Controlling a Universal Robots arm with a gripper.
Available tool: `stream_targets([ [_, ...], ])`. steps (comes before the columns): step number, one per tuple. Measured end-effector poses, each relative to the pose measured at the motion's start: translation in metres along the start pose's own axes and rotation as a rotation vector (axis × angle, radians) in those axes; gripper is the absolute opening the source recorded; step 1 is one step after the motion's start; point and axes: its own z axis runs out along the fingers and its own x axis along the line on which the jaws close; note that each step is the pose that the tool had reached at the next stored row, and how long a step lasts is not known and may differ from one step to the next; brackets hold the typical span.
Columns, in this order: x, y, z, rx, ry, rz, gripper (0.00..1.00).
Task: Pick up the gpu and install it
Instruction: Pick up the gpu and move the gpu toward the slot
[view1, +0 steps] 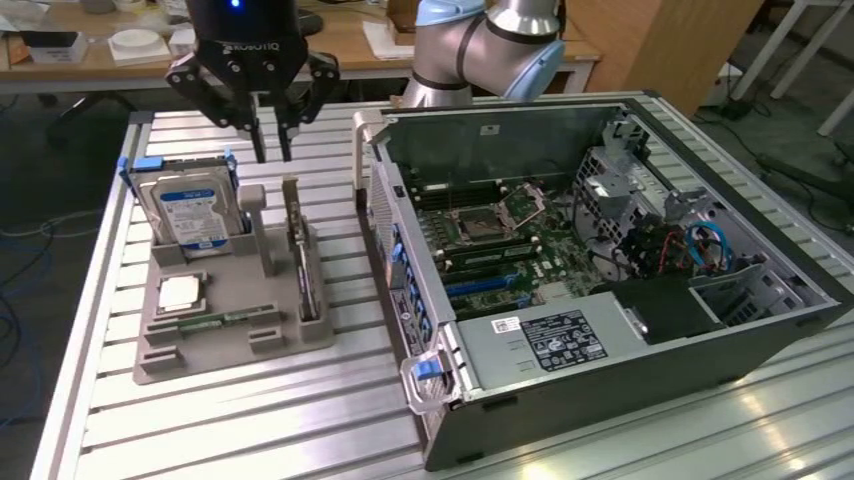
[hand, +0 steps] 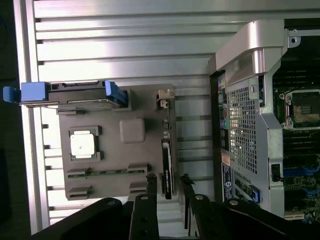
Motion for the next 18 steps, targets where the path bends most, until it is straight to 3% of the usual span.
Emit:
stream_targets([
  [1, 0.000, 0.0000, 0.0000, -0.0001, -0.0001, 0.000, 0.35],
  [3, 0.000, 0.0000, 0.0000, 0.0000, -0.0001, 0.000, 0.35],
  [4, 0.000, 0.0000, 0.0001, 0.0011, 0.0000, -0.001, 0.42],
  [12, 0.000, -0.0003, 0.0073, 0.0072, 0.0030, -0.086, 0.42],
  [18, 0.001, -0.0009, 0.0182, 0.0071, 0.0036, -0.095, 0.42],
])
